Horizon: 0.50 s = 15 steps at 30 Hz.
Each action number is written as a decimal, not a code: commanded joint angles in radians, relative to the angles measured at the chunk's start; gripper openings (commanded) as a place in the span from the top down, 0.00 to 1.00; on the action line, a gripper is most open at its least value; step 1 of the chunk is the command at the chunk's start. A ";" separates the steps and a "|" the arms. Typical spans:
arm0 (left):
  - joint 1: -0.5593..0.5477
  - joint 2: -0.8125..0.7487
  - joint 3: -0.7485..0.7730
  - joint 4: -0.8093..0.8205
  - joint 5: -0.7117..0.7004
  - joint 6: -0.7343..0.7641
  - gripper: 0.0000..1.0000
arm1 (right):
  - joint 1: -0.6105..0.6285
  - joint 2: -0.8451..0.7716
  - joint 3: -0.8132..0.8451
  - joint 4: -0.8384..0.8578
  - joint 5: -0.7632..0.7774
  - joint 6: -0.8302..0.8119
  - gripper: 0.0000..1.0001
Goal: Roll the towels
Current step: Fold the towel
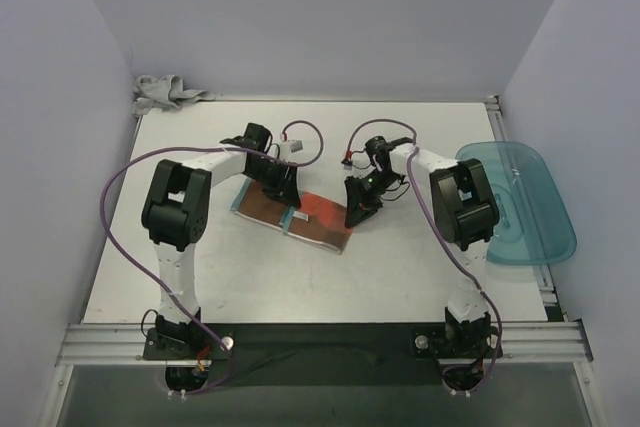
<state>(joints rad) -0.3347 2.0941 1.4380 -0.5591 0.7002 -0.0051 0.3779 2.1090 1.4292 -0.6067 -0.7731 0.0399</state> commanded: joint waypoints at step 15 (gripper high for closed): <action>0.178 -0.243 -0.176 -0.180 -0.163 0.208 0.50 | -0.039 0.106 0.226 -0.062 0.069 -0.032 0.75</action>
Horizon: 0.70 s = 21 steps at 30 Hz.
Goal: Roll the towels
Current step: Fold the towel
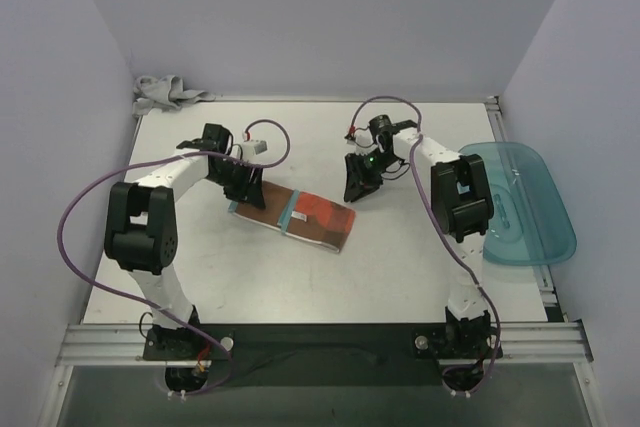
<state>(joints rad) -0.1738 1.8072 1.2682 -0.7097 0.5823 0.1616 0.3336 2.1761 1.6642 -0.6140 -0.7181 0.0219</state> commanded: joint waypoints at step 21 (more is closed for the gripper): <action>-0.063 0.472 0.614 -0.143 0.082 0.092 0.48 | 0.151 -0.246 -0.428 0.004 -0.201 -0.002 0.87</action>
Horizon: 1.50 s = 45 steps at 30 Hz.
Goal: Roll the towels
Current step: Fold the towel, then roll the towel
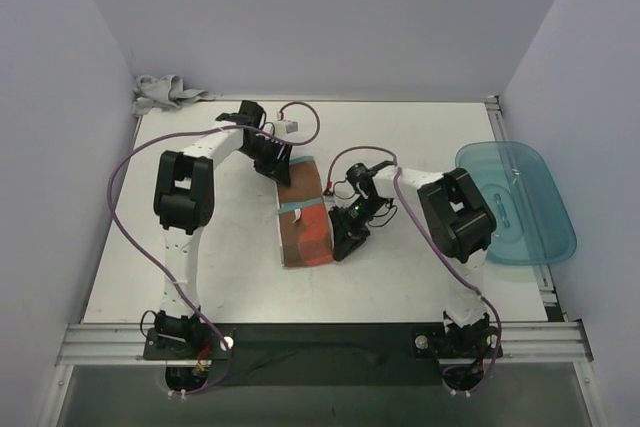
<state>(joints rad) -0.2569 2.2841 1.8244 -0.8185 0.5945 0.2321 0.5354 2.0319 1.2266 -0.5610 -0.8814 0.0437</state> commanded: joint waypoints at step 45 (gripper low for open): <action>-0.825 -0.755 -1.079 0.546 -0.745 0.382 0.78 | 0.025 0.157 0.263 0.253 -0.065 0.297 0.83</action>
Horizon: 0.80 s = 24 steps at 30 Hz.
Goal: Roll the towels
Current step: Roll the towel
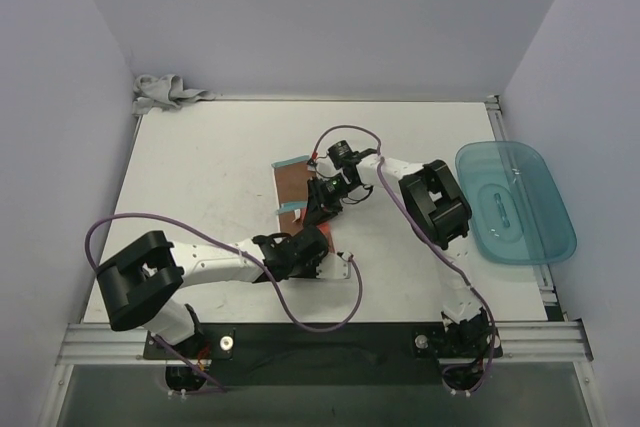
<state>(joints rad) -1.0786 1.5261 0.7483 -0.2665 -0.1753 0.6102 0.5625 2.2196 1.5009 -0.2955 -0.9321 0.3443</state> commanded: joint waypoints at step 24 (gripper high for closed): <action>0.086 -0.145 0.174 -0.402 0.503 -0.087 1.00 | 0.007 0.052 0.070 -0.108 0.016 -0.100 0.82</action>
<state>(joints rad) -1.0348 1.4216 0.8543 -0.6003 0.2176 0.5339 0.5583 2.2597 1.5986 -0.3408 -0.9031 0.2749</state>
